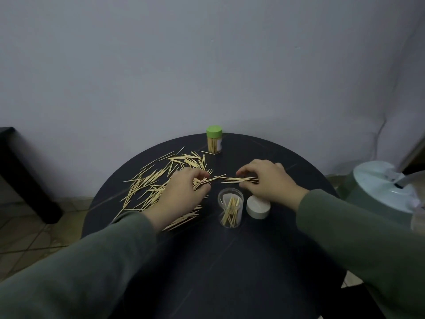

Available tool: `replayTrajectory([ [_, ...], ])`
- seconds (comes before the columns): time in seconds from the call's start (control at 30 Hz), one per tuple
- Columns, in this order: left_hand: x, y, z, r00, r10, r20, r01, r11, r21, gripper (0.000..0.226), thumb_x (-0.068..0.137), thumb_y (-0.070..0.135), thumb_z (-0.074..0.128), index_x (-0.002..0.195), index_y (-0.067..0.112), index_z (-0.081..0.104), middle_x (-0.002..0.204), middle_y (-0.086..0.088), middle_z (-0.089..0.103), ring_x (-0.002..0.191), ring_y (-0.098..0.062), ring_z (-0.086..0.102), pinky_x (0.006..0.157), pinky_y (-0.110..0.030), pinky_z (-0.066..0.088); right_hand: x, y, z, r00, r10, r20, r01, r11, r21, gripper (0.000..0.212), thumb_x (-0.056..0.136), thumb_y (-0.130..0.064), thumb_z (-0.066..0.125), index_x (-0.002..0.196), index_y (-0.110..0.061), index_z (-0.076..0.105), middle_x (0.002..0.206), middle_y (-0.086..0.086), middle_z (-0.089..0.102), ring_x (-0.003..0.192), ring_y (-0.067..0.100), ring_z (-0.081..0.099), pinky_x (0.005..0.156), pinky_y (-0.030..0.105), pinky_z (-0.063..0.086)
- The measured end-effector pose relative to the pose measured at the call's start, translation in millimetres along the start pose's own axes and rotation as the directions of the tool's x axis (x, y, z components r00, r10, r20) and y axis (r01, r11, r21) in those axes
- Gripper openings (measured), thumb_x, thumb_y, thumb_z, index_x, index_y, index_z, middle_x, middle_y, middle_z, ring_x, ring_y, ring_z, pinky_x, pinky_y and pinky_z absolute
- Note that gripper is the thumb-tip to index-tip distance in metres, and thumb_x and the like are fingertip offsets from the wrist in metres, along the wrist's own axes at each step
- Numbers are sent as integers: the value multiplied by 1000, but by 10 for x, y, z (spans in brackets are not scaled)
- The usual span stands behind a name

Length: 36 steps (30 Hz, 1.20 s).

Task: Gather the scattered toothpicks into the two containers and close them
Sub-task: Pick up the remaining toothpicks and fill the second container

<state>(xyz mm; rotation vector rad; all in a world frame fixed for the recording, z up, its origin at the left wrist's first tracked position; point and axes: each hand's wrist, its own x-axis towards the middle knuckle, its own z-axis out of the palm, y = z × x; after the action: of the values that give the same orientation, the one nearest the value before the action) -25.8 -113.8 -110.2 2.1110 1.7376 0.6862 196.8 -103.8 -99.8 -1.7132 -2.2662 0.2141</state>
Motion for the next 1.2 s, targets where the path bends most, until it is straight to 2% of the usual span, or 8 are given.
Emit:
replayTrajectory([
  [0.07, 51, -43, 45, 999, 19, 25, -23, 989, 148, 42, 90, 42, 62, 130, 32, 55, 128, 9, 54, 122, -14, 43, 103, -35, 40, 58, 24, 26, 999, 34, 30, -30, 992, -123, 39, 91, -44, 60, 129, -37, 54, 130, -7, 52, 121, 16, 45, 105, 44, 32],
  [0.17, 143, -57, 127, 995, 85, 45, -96, 935, 342, 48, 93, 46, 57, 137, 28, 50, 136, 7, 50, 125, -15, 40, 104, -33, 38, 145, 44, 96, 995, 74, 65, -59, 975, -216, 46, 95, -41, 55, 140, -32, 46, 139, -3, 46, 127, 21, 41, 106, 45, 29],
  [0.3, 250, -16, 200, 993, 115, 35, -119, 905, 409, 48, 96, 44, 51, 140, 26, 47, 132, 3, 50, 121, -17, 41, 101, -32, 39, 234, 92, 130, 994, 98, 45, -81, 952, -295, 53, 96, -37, 52, 146, -25, 38, 142, 1, 44, 128, 22, 40, 108, 47, 29],
  [0.5, 447, 56, 252, 985, 136, 110, -170, 887, 429, 54, 97, 48, 46, 145, 25, 39, 133, 1, 46, 122, -18, 41, 98, -32, 41, 310, 122, 120, 991, 126, 37, -100, 904, -417, 41, 96, -44, 50, 131, -25, 58, 126, 0, 56, 115, 22, 48, 102, 46, 30],
  [0.63, 548, 74, 334, 975, 127, 182, -196, 875, 442, 51, 99, 47, 44, 144, 23, 41, 136, -1, 46, 124, -19, 41, 100, -34, 40, 326, 124, 144, 993, 103, 56, -71, 906, -417, 39, 95, -49, 50, 126, -27, 62, 123, -2, 58, 112, 21, 49, 101, 46, 29],
  [0.87, 681, 105, 412, 966, 166, 200, -233, 894, 384, 45, 99, 45, 46, 139, 25, 50, 129, 2, 48, 121, -17, 42, 101, -33, 41, 415, 174, 183, 998, 46, 46, -31, 959, -282, 28, 99, -33, 52, 124, -38, 62, 123, -10, 62, 113, 17, 50, 95, 39, 28],
  [1.07, 730, 133, 420, 954, 240, 182, -292, 886, 359, 31, 97, 41, 51, 124, 31, 64, 123, 7, 56, 114, -15, 48, 93, -30, 42, 436, 253, 212, 997, 70, 37, -59, 969, -241, 44, 97, -41, 51, 140, -35, 47, 138, -10, 49, 121, 18, 40, 97, 41, 25],
  [1.2, 702, 113, 388, 948, 268, 172, -315, 871, 377, 26, 97, 41, 52, 117, 33, 68, 118, 10, 60, 112, -13, 50, 92, -30, 45, 407, 252, 191, 998, 37, 53, -24, 973, -229, 29, 98, -39, 50, 125, -38, 61, 128, -12, 56, 113, 16, 45, 92, 39, 25],
])
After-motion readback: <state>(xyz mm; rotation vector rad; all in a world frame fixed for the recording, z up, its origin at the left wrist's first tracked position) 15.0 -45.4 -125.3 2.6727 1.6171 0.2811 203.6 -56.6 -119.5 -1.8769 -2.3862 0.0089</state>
